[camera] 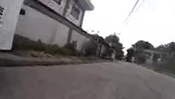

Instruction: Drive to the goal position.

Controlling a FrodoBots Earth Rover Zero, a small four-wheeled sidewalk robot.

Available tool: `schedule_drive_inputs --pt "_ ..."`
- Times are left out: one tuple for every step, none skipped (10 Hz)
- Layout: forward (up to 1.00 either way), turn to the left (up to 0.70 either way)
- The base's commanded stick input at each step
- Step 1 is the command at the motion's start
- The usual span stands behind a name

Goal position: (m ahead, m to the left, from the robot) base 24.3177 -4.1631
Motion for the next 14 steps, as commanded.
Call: schedule_drive_inputs --pt "0.7 -0.16" --pt "0.7 0.0" --pt "0.7 0.0" --pt "0.7 0.0" --pt "0.7 0.0" --pt "0.7 0.0" --pt "0.7 0.0" --pt "0.7 0.0" --pt "0.7 0.0" --pt "0.7 0.0" --pt "0.7 0.0" --pt "0.7 0.0" --pt "0.7 0.0" --pt "0.7 0.0"
